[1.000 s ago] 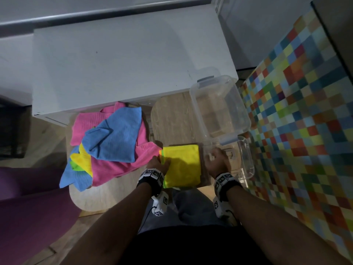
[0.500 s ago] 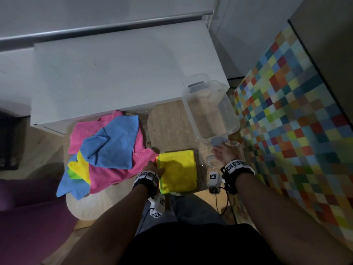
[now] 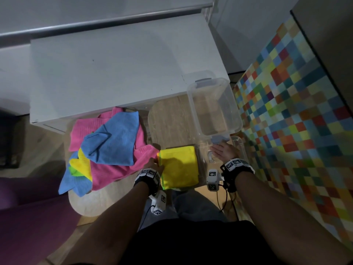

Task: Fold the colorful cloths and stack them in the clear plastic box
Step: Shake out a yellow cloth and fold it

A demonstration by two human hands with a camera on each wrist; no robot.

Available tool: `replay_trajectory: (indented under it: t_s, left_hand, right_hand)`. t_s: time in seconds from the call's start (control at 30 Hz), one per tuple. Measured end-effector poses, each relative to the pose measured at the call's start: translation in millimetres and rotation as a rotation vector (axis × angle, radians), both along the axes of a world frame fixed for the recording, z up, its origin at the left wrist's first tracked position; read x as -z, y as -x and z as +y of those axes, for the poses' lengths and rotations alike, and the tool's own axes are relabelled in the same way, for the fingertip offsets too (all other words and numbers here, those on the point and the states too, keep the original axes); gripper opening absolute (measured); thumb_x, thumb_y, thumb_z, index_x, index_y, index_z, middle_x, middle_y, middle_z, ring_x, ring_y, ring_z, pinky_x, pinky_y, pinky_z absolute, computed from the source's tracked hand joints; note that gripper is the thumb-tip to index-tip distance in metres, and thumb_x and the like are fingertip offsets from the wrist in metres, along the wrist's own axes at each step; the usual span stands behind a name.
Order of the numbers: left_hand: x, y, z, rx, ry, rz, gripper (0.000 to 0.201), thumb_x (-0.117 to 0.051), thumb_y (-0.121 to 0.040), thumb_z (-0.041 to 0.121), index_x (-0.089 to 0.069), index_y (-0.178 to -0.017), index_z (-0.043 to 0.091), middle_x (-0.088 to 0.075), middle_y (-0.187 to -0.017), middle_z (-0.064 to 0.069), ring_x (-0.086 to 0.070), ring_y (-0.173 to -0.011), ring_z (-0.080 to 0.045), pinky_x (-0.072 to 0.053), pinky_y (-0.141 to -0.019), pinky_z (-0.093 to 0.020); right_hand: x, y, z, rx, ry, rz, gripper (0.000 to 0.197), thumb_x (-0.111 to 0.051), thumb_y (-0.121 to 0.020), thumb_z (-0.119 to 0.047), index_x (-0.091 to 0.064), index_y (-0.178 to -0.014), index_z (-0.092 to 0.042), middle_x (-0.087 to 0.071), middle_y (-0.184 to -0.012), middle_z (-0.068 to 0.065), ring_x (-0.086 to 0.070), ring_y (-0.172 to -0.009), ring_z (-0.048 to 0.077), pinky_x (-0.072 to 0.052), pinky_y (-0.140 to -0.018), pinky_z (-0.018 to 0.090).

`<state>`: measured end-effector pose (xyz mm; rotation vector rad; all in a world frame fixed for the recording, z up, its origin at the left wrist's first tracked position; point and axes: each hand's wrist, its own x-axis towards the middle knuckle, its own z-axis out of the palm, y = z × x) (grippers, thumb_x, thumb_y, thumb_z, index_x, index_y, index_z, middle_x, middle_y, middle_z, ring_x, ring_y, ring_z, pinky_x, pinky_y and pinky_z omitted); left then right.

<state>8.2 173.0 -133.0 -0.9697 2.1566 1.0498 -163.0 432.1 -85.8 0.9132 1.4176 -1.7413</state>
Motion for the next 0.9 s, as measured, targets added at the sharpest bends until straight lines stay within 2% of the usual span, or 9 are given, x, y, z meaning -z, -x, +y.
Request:
replay_trajectory:
  t_s: [0.07, 0.13, 0.2, 0.27, 0.33, 0.43, 0.53, 0.63, 0.9]
  left_hand:
    - [-4.7, 0.3, 1.2, -0.014, 0.009, 0.013, 0.054, -0.064, -0.087, 0.036, -0.044, -0.135, 0.018, -0.056, -0.13, -0.007, -0.059, -0.11, -0.027, -0.049, -0.094, -0.041]
    - [-6.8, 0.3, 2.0, -0.049, -0.007, 0.003, 0.06, -0.067, -0.085, 0.037, -0.042, -0.136, 0.019, -0.056, -0.128, -0.007, -0.061, -0.106, -0.028, -0.05, -0.093, -0.041]
    - [-8.5, 1.0, 2.6, -0.111, -0.016, -0.008, 0.062, -0.071, -0.081, 0.039, -0.043, -0.134, 0.02, -0.057, -0.124, -0.007, -0.063, -0.101, -0.028, -0.053, -0.091, -0.044]
    - [-11.3, 3.4, 3.9, -0.154, 0.009, -0.028, 0.06, -0.071, -0.081, 0.04, -0.047, -0.13, 0.016, -0.06, -0.121, -0.009, -0.064, -0.1, -0.029, -0.054, -0.089, -0.042]
    - [-14.4, 4.5, 5.2, -0.127, 0.043, -0.07, 0.054, -0.067, -0.084, 0.045, -0.054, -0.125, 0.012, -0.064, -0.117, -0.01, -0.065, -0.099, -0.028, -0.053, -0.085, -0.035]
    - [-13.1, 0.7, 7.3, 0.049, 0.04, -0.157, 0.056, -0.058, -0.084, 0.058, -0.062, -0.12, 0.014, -0.065, -0.118, -0.007, -0.063, -0.101, -0.026, -0.048, -0.084, -0.033]
    - [-8.9, -2.0, 6.5, 0.183, 0.025, -0.185, 0.054, -0.057, -0.086, 0.056, -0.062, -0.123, 0.017, -0.063, -0.122, -0.006, -0.059, -0.109, -0.026, -0.043, -0.087, -0.031]
    - [-11.0, -2.0, 4.5, 0.204, 0.019, -0.186, 0.052, -0.058, -0.086, 0.054, -0.061, -0.122, 0.016, -0.064, -0.12, -0.007, -0.06, -0.106, -0.025, -0.04, -0.079, -0.028]
    - [-15.9, -2.7, 4.1, 0.232, 0.029, -0.185, 0.049, -0.059, -0.086, 0.053, -0.062, -0.118, 0.016, -0.064, -0.117, -0.006, -0.06, -0.102, -0.025, -0.042, -0.078, -0.029]
  right_hand:
    - [-2.5, -9.7, -1.2, -0.012, -0.088, 0.038, 0.037, -0.04, -0.098, -0.031, -0.052, -0.122, -0.006, -0.063, -0.117, 0.015, -0.064, -0.096, 0.029, -0.052, -0.065, 0.03]
    - [6.2, -22.3, -4.3, -0.076, -0.29, 0.089, 0.032, -0.047, -0.091, -0.031, -0.062, -0.102, -0.006, -0.071, -0.098, 0.013, -0.068, -0.082, 0.028, -0.049, -0.06, 0.029]
    - [20.6, -35.7, -2.9, -0.332, -0.649, 0.168, 0.028, -0.052, -0.089, -0.033, -0.069, -0.096, -0.012, -0.072, -0.093, 0.009, -0.066, -0.079, 0.025, -0.053, -0.063, 0.032]
    - [30.0, -49.6, -0.9, -0.691, -0.819, 0.216, 0.025, -0.057, -0.087, -0.037, -0.07, -0.098, -0.019, -0.071, -0.098, 0.008, -0.065, -0.09, 0.029, -0.054, -0.081, 0.039]
    - [33.2, -61.1, -2.2, -0.884, -0.791, 0.25, 0.026, -0.058, -0.089, -0.034, -0.07, -0.105, -0.018, -0.07, -0.107, 0.011, -0.063, -0.1, 0.033, -0.05, -0.092, 0.038]
    - [28.9, -65.8, -5.4, -0.862, -0.745, 0.257, 0.027, -0.061, -0.086, -0.027, -0.069, -0.111, -0.019, -0.068, -0.114, 0.01, -0.061, -0.104, 0.034, -0.049, -0.093, 0.038]
    - [23.0, -65.3, -7.2, -0.858, -0.736, 0.262, 0.032, -0.063, -0.084, -0.024, -0.067, -0.115, -0.019, -0.067, -0.117, 0.01, -0.06, -0.107, 0.032, -0.047, -0.091, 0.032]
    - [20.1, -65.6, -6.4, -0.867, -0.745, 0.268, 0.033, -0.064, -0.084, -0.023, -0.067, -0.117, -0.019, -0.066, -0.118, 0.008, -0.059, -0.108, 0.03, -0.042, -0.085, 0.027]
    - [12.3, -67.7, -8.1, -0.921, -0.746, 0.287, 0.034, -0.063, -0.087, -0.027, -0.066, -0.119, -0.016, -0.066, -0.121, 0.009, -0.059, -0.112, 0.03, -0.042, -0.089, 0.028]
